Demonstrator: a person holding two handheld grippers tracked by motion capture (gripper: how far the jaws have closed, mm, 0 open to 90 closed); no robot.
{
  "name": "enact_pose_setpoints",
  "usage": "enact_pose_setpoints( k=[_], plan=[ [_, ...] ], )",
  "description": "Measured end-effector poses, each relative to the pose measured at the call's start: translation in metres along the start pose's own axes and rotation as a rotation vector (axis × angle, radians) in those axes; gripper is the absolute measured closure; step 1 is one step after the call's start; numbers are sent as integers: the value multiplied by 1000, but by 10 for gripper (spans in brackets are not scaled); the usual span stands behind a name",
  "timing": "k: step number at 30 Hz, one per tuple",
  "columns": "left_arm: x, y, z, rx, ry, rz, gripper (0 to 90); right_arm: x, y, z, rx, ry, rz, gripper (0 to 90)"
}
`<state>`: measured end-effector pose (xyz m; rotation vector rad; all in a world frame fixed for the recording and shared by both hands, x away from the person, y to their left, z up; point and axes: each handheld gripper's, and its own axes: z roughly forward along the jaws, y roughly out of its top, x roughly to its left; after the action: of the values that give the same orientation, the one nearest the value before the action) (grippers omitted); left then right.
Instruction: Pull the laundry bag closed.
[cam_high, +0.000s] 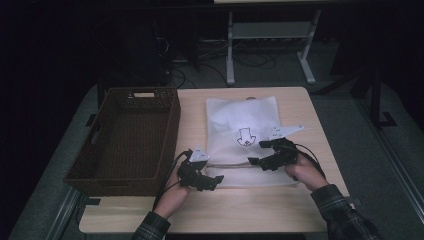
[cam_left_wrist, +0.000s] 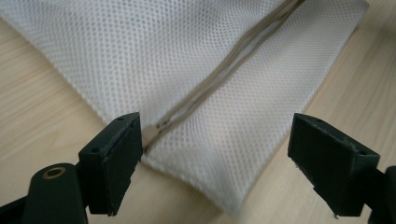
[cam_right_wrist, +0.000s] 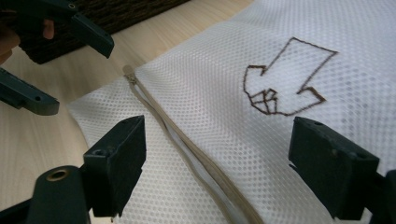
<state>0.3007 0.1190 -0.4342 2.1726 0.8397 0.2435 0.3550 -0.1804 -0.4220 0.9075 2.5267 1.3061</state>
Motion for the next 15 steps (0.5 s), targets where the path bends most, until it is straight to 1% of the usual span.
enact_pose_setpoints(
  k=[2,3,4,5,6,8,9,12,15],
  plan=[
    [-2,-5,-3,3,5,-6,174,2,2,3,4,10,-3,180],
    [-2,-5,-3,3,5,-6,174,2,2,3,4,10,-3,180],
    [-2,-7,-4,5,8,-5,174,5,5,7,9,19,-5,180],
    [-3,-9,-5,6,7,-8,174,5,5,7,9,19,-5,180],
    [-5,-13,-7,7,10,-14,174,7,7,11,13,28,-14,181],
    [-7,-15,-8,11,14,-14,174,9,9,14,13,31,-14,181],
    [-7,-17,-8,12,14,-12,174,12,14,19,15,38,-26,182],
    [-11,-22,-13,20,16,-7,174,17,20,27,18,58,-43,182],
    [-12,-26,-16,17,15,-10,174,22,27,37,25,80,-59,182]
  ],
)
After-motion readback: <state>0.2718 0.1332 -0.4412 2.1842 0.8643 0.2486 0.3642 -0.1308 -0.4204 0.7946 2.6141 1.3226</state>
